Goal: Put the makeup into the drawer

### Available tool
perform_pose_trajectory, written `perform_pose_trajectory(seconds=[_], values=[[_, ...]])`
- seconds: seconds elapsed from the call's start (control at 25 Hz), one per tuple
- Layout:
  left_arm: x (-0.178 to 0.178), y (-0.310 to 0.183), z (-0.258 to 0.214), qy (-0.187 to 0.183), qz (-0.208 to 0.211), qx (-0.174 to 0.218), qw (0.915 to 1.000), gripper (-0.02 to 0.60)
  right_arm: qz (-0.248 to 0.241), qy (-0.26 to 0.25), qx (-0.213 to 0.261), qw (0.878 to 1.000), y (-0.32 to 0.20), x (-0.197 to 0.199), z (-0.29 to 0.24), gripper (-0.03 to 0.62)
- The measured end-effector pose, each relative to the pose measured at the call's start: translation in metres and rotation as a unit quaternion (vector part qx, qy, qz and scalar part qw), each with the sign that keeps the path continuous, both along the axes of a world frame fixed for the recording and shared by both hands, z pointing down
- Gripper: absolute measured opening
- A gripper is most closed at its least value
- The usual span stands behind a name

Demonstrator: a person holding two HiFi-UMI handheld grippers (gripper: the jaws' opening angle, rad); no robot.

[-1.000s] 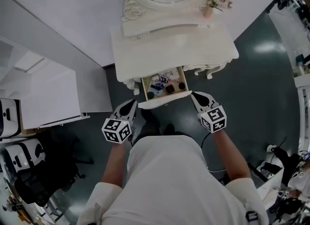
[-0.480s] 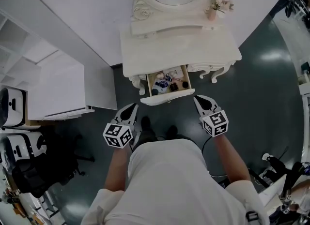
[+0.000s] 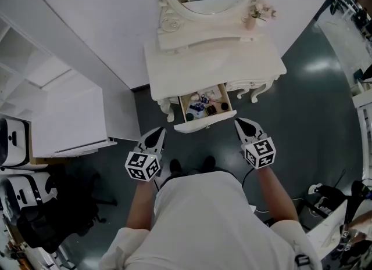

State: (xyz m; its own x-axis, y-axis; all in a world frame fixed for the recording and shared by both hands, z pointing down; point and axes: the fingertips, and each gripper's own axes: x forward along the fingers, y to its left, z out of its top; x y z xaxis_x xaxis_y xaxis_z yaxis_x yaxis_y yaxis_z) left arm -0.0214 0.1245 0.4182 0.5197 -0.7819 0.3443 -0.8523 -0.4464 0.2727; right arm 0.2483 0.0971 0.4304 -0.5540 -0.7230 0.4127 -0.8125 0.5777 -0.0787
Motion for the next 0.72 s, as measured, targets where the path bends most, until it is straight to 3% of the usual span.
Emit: perform_pose_trajectory(seconds=[0.44, 0.72], values=[[-0.029, -0.009, -0.03, -0.008, 0.052, 0.037, 0.998, 0.017, 0.045, 0.016, 0.035, 0.998, 0.003, -0.027, -0.033, 0.029], [-0.037, -0.017, -0.04, -0.003, 0.055, 0.045, 0.9974, 0.017, 0.052, 0.016, 0.048, 0.997, 0.002, -0.037, -0.044, 0.029]])
